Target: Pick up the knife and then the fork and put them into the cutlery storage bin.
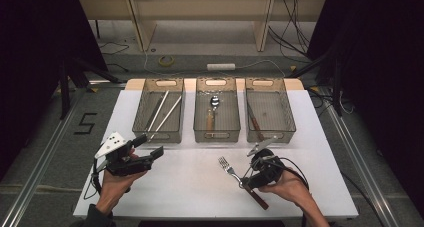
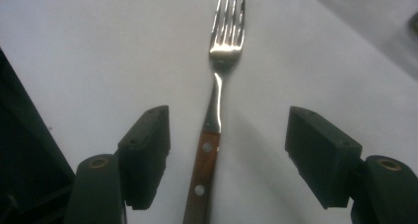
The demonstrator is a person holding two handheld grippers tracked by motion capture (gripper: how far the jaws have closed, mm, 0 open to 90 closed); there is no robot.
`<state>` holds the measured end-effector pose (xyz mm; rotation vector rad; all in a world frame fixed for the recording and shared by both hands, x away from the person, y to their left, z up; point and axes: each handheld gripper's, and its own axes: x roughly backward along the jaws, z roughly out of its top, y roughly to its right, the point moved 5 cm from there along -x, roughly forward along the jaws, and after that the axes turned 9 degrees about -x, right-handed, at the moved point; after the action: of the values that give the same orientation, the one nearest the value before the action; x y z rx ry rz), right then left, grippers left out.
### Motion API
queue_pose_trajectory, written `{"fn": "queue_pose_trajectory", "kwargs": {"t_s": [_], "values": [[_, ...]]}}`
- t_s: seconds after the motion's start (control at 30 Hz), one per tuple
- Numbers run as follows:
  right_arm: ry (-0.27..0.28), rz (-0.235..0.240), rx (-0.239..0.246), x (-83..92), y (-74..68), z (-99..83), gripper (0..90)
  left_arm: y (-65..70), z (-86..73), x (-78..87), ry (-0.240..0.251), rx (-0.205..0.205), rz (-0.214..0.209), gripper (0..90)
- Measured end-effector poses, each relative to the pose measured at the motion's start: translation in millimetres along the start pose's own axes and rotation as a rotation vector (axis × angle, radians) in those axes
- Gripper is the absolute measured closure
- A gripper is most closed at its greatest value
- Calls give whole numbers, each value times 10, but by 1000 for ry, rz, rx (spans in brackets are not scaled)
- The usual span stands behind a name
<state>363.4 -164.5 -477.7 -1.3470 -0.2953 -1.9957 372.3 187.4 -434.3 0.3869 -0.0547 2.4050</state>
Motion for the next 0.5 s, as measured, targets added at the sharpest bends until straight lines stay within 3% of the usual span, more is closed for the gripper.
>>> {"fn": "queue_pose_trajectory", "kwargs": {"t_s": [0.5], "values": [[-50,-31,23,-68,-27,-83,418,4,-3,5,-3,1,2,187]]}}
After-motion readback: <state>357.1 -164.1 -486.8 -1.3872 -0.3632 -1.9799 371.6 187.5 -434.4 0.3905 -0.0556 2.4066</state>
